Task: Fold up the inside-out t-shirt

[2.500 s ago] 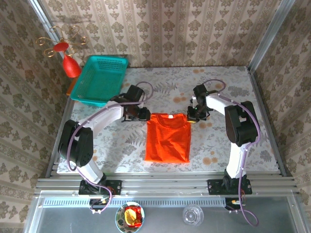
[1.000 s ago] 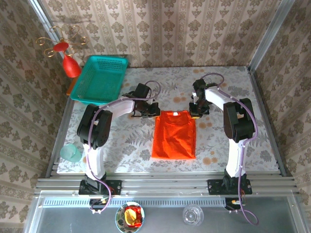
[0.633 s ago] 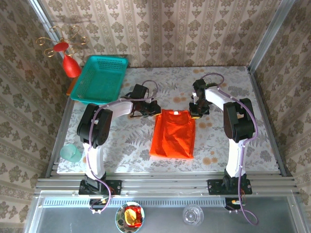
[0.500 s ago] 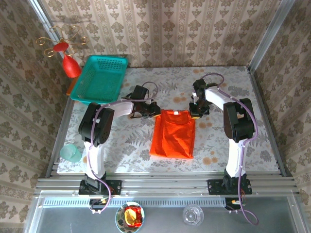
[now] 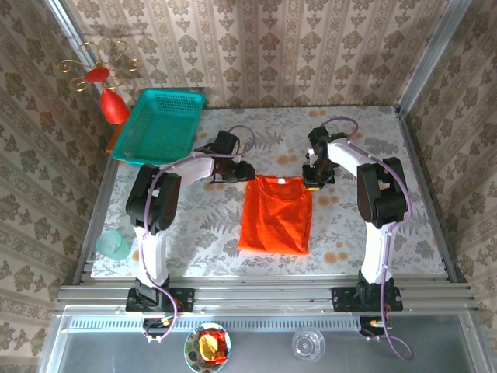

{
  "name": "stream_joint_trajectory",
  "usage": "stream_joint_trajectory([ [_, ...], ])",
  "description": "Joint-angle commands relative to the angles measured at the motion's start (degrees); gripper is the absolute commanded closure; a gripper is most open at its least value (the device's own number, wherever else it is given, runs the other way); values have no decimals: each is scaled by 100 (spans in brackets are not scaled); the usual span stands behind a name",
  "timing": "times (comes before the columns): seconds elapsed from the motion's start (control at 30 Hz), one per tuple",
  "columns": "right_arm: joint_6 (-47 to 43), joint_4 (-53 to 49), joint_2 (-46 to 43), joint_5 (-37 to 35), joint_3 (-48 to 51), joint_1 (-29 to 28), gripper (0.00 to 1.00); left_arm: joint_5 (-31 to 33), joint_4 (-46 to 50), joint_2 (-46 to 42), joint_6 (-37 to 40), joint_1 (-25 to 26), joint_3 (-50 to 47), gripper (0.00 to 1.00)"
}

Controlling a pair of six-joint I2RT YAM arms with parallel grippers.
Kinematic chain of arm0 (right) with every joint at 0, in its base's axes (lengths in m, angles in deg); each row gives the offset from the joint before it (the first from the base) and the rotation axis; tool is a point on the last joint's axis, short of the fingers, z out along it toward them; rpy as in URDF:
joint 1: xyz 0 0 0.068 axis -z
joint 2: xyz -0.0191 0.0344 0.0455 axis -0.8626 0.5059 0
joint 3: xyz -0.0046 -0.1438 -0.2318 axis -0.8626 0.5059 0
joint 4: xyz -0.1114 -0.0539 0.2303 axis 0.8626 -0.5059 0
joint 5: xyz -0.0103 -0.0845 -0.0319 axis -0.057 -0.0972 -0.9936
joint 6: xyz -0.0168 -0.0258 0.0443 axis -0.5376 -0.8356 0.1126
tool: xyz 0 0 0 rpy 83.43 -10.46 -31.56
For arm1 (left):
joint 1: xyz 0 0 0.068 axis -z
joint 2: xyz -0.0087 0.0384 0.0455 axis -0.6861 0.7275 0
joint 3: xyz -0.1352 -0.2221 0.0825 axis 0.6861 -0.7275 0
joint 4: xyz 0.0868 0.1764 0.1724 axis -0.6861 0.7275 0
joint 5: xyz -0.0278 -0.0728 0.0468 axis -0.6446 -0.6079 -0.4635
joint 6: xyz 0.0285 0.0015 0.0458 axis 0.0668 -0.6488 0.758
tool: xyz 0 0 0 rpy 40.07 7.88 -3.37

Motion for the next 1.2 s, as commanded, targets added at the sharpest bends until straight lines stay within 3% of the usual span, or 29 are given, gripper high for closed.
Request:
stream_joint_trajectory([
  [0.0, -122, -243, -118, -108, -110, 15, 99, 484, 589, -100, 518, 102, 338, 64],
  [0.4, -140, -286, -102, -134, -147, 16, 99, 518, 1422, 761, 802, 372, 1195, 52],
  [0.53, -138, -283, -81, -134, -152, 20, 98, 873, 1732, 874, 825, 480, 1290, 51],
  [0.77, -146, -269, -56, -143, -138, 19, 99, 1269, 1656, 414, 761, 527, 1158, 48],
  [0.93, -146, -252, -52, -161, -127, 22, 99, 1858, 1718, -15, 609, 476, 999, 39],
  [1.17, -362, -436, 156, -315, -492, 34, 99, 1534, 1837, 108, 404, 372, 860, 37],
])
